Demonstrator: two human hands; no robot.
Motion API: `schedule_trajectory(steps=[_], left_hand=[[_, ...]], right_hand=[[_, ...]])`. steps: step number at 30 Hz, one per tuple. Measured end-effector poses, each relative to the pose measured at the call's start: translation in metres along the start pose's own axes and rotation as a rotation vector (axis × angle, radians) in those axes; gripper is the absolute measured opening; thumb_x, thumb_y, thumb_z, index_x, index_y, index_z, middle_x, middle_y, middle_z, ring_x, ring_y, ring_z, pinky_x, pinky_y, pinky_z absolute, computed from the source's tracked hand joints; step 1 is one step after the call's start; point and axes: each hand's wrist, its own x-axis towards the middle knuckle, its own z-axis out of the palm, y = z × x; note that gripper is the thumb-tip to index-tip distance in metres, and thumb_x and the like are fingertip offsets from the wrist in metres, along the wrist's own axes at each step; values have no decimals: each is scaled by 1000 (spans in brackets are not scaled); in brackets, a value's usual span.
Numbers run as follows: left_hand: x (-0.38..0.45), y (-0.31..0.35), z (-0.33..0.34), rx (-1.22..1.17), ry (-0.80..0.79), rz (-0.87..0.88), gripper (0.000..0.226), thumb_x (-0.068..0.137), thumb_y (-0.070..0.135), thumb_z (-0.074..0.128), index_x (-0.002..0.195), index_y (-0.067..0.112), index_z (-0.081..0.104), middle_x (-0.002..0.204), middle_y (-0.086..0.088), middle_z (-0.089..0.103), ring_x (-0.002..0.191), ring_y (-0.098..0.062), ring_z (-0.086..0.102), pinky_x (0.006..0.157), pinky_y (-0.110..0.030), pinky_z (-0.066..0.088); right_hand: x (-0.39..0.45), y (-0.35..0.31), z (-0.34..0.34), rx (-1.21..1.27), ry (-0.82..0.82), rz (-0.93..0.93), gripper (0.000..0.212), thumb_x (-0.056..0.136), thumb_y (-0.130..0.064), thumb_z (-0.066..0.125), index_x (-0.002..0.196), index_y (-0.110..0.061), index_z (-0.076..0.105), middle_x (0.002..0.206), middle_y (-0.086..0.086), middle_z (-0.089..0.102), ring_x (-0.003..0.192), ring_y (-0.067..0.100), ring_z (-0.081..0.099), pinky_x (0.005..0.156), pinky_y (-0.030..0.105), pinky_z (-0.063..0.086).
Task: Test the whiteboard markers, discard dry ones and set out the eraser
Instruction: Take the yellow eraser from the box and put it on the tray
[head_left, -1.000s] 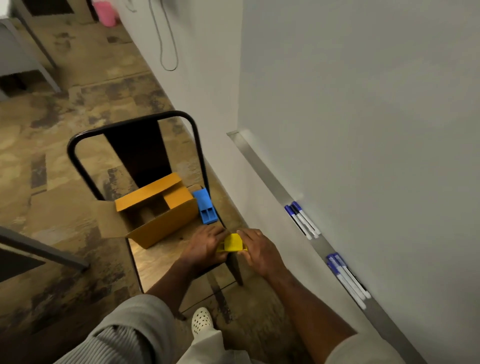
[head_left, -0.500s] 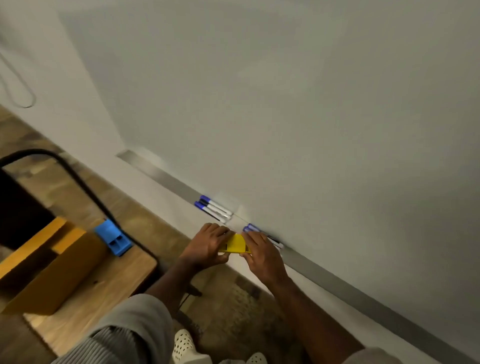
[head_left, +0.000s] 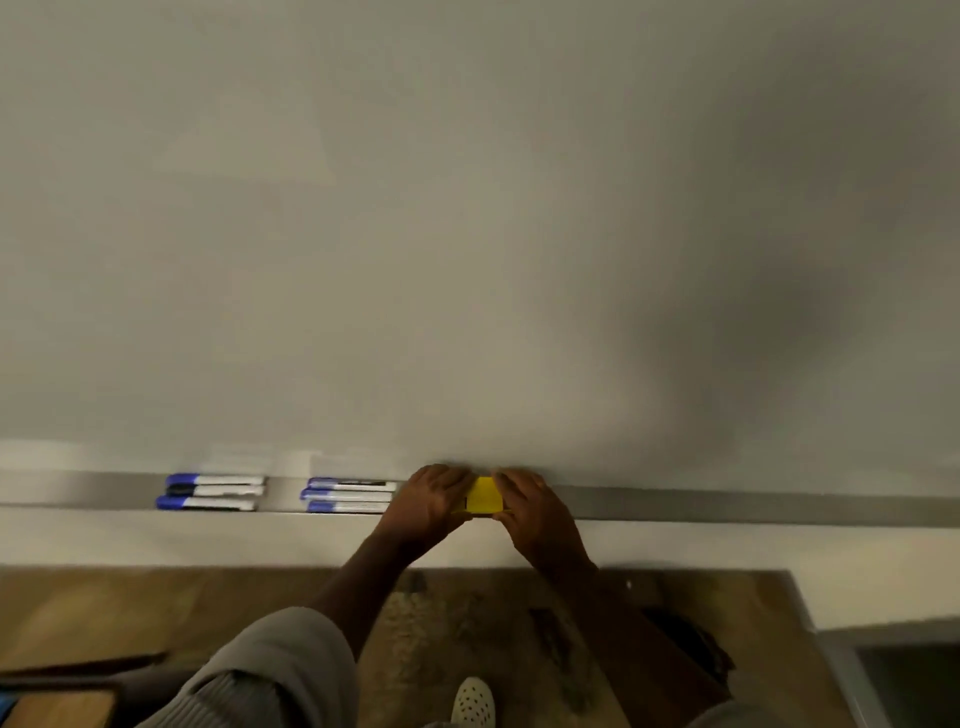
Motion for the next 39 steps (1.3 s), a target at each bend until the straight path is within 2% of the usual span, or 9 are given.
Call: schedule_trajectory(steps=[2, 5, 9, 12, 20, 29, 31, 36, 39], left_hand=[[16, 18, 7, -25, 20, 18, 48, 83, 43, 61, 111, 6, 71, 108, -10, 73, 93, -29, 71, 78, -34, 59], [27, 36, 24, -24, 66, 69, 42, 81, 28, 71, 116, 4, 70, 115, -13, 71, 103, -30, 68, 89, -37, 57], [18, 42, 48, 23, 42, 94, 55, 76, 20, 79, 126, 0, 65, 134, -18, 63, 125, -35, 59, 108, -48, 46], [8, 41, 58, 70, -25, 73, 63, 77, 26, 81, 132, 1, 61, 143, -19, 55, 135, -34, 51, 115, -46, 35], [3, 43, 61, 71, -175, -22, 66, 94, 44, 43, 145, 2, 48, 155, -17, 41, 144, -33, 39, 117, -44, 35], [2, 46, 65, 79, -252, -82, 68, 97, 49, 35, 148, 5, 42, 156, -16, 40, 145, -32, 37, 115, -46, 38], [1, 47, 65, 73, -254, -87, 69, 98, 50, 33, 151, 6, 37, 159, -16, 34, 148, -31, 31, 118, -46, 33], [-1, 46, 64, 74, -277, -85, 73, 100, 54, 27, 156, 8, 22, 165, -13, 18, 153, -29, 15, 123, -46, 18], [-2, 45, 63, 89, -280, -74, 74, 100, 56, 27, 157, 9, 20, 165, -12, 15, 153, -29, 13, 123, -46, 16]], right_hand=[[-12, 16, -3, -17, 24, 46, 48, 90, -33, 56, 125, -1, 66, 121, 14, 67, 106, 33, 66, 88, 40, 58], [-23, 36, -3, -27, 39, 104, 52, 82, -26, 75, 125, 0, 65, 122, 16, 67, 107, 35, 64, 88, 41, 59], [-30, 53, 2, -31, 15, 126, 48, 88, -27, 62, 127, 2, 63, 123, 19, 65, 110, 38, 64, 90, 43, 58], [-29, 55, 8, -4, -15, 126, 61, 74, -19, 86, 127, 3, 63, 123, 19, 65, 110, 40, 65, 87, 46, 59], [-30, 54, 20, -46, -94, 101, 69, 75, -23, 87, 133, 3, 58, 127, 22, 62, 115, 40, 63, 90, 45, 59], [-48, 37, 19, -18, -173, 135, 89, 62, -29, 95, 135, 1, 55, 138, 21, 59, 120, 37, 64, 80, 38, 61], [-53, 36, 17, 9, -187, 156, 87, 73, -39, 85, 141, -4, 44, 142, 18, 57, 122, 35, 62, 87, 39, 58], [-51, 36, 10, -44, -204, 229, 75, 104, -55, 11, 142, -4, 49, 147, 16, 53, 130, 33, 56, 95, 37, 53], [-51, 35, 11, -72, -205, 216, 78, 103, -57, 8, 142, -3, 49, 148, 16, 51, 134, 32, 51, 100, 38, 49]])
